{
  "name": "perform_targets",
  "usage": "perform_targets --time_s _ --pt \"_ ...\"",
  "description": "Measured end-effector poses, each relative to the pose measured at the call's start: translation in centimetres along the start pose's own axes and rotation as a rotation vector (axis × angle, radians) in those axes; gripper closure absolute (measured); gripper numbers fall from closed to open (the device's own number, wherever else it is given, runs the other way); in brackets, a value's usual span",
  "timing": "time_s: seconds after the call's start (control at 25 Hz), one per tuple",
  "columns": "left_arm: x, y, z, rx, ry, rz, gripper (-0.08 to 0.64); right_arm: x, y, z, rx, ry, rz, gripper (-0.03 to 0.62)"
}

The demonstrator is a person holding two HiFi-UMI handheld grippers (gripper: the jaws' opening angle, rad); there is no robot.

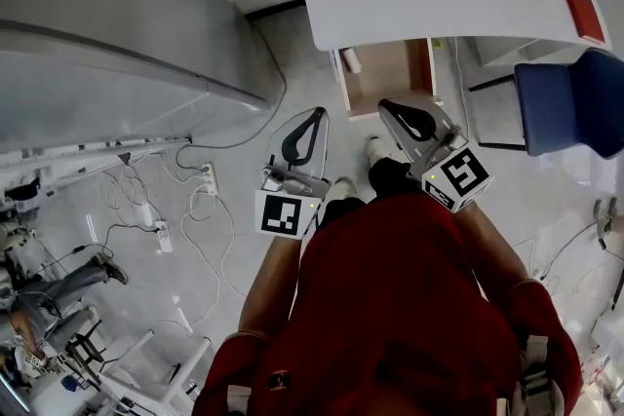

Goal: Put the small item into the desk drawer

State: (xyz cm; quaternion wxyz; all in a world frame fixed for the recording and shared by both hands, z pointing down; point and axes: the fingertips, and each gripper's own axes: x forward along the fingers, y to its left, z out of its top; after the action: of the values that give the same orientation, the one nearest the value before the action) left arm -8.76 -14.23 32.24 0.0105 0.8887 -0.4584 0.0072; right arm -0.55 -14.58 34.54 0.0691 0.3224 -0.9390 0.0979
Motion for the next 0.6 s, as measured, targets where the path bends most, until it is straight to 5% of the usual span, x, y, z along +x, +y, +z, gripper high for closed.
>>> perform_targets --time_s 0.6 --pt "-1.2 -0.6 1.5 0.017 -0.026 -0.008 0.555 -1.6 -0.2 0.9 -0.006 -0.050 -0.043 0.582"
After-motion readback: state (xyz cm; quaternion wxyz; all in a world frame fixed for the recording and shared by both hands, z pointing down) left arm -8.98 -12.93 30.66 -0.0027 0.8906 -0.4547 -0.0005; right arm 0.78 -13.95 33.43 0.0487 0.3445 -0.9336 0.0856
